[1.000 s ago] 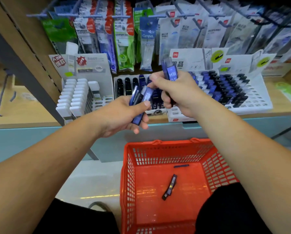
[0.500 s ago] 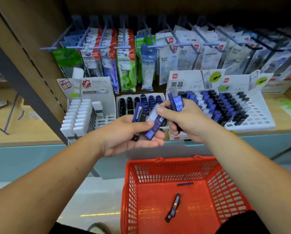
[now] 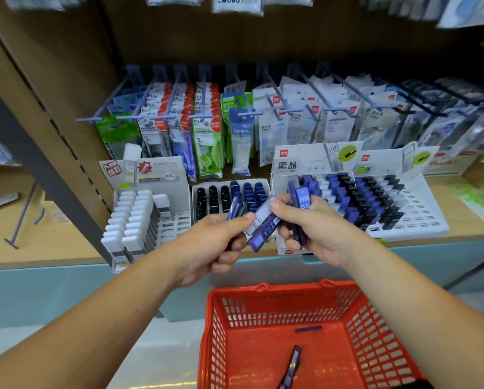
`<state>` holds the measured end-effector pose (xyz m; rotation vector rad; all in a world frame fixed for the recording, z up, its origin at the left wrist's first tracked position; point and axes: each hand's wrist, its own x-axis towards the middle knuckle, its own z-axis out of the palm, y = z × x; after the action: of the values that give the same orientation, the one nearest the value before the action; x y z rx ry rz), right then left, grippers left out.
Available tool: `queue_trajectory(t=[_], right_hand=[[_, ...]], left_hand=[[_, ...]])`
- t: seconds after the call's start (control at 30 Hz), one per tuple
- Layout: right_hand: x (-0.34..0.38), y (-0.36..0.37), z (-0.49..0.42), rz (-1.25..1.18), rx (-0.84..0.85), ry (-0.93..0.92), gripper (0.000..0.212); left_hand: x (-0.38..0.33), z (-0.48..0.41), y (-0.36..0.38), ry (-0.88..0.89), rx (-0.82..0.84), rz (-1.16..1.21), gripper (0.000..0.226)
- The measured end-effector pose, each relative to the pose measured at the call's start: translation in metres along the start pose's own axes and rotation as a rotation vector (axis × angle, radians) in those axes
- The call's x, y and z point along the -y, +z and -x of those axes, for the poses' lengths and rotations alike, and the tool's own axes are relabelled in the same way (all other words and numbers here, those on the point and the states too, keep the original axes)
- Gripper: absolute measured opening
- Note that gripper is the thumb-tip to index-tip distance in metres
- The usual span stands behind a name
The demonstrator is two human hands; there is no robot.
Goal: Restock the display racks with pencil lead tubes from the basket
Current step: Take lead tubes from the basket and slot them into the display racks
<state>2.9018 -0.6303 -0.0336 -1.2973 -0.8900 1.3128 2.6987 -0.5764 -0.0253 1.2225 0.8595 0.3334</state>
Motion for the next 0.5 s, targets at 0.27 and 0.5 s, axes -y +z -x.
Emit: queue_trajectory(t=[0.27, 0.5], right_hand=[[0.006, -0.031, 0.027, -0.053, -0.148, -0.041, 0.007], [0.002, -0.068, 0.045, 0.016, -0.226, -0.083, 0.006]], left_hand=[[-0.001, -0.013, 0.053, 0.076, 0.02, -0.039, 0.029], [-0.009, -0.037, 0.083, 0.199, 0.004, -0.236, 0.026]])
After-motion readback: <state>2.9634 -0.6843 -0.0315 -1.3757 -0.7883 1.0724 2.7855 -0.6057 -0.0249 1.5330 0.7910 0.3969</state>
